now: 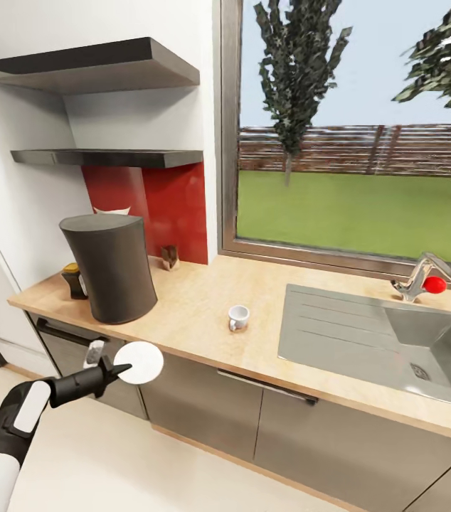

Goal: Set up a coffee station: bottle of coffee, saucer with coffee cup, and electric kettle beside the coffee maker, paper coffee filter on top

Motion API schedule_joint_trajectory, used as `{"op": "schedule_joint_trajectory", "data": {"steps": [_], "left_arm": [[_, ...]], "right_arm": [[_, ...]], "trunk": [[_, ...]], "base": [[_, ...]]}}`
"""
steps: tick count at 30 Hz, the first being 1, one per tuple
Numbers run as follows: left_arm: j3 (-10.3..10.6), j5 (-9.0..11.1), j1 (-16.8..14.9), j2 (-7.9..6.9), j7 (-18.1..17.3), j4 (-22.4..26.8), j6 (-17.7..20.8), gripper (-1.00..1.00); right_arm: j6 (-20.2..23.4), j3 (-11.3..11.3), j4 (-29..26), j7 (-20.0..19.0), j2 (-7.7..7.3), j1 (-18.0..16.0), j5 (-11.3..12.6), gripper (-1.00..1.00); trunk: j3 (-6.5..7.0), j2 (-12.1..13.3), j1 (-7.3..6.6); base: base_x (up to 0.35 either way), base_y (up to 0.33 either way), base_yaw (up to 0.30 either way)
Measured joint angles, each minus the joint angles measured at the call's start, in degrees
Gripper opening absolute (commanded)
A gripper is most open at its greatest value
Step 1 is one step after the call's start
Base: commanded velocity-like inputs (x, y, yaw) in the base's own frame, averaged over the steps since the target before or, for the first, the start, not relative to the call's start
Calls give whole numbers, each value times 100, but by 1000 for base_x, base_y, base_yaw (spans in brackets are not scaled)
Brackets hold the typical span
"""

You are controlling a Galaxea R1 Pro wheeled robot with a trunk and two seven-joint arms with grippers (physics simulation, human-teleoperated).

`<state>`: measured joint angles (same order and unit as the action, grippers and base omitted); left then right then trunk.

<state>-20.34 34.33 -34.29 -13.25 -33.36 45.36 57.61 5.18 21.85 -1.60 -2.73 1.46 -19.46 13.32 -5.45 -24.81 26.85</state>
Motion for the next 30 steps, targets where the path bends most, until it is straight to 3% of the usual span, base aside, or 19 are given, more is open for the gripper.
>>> {"op": "schedule_joint_trajectory", "data": {"steps": [5, 12, 16, 21, 25, 30], "left_arm": [[-20, 0, -4, -13, 1, 22, 0, -100], [-28, 8, -72, -21, 1, 40, 0, -100], [-27, 10, -297, -21, 17, 52, 16, -100], [-33, -4, -697, -4, 532, -6, 24, -100], [-54, 7, -738, 3, 706, -25, 22, -100], [-270, 2, -677, 13, 739, -29, 17, -100]], "right_arm": [[0, -1, 0, 4, -12, -1, 7, 100], [0, -2, 0, 15, -13, -1, 9, 100], [0, -1, 0, 17, -13, 0, 9, 100], [0, -1, 7, 23, -18, 5, 9, 100], [0, -1, 8, 21, -21, 8, 9, 100], [1, -2, 4, 21, -22, 9, 9, 100]], "trunk": [[0, 0, 0], [0, 0, -3], [0, 0, -1], [0, 0, 0], [0, 0, 0], [0, 0, 0]], "base": [[29, 0, 0], [254, 0, 0], [104, 0, 0], [17, 0, 0], [2, 0, -87], [0, 0, -266]]}}
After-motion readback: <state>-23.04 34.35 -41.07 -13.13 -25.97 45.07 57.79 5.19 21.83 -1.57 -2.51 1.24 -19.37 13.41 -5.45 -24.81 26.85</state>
